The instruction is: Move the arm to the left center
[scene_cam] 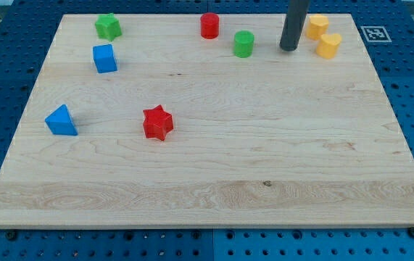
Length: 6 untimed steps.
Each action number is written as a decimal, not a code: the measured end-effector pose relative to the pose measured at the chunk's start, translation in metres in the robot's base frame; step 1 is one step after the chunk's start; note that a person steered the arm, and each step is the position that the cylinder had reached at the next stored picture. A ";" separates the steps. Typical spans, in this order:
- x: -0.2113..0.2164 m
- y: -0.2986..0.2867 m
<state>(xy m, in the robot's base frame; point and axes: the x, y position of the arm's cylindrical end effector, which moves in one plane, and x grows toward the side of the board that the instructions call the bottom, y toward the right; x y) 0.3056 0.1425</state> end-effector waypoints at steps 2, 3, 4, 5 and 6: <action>0.083 -0.052; 0.097 -0.116; 0.110 -0.194; 0.113 -0.282; 0.113 -0.369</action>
<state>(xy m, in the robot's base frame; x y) 0.4184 -0.2261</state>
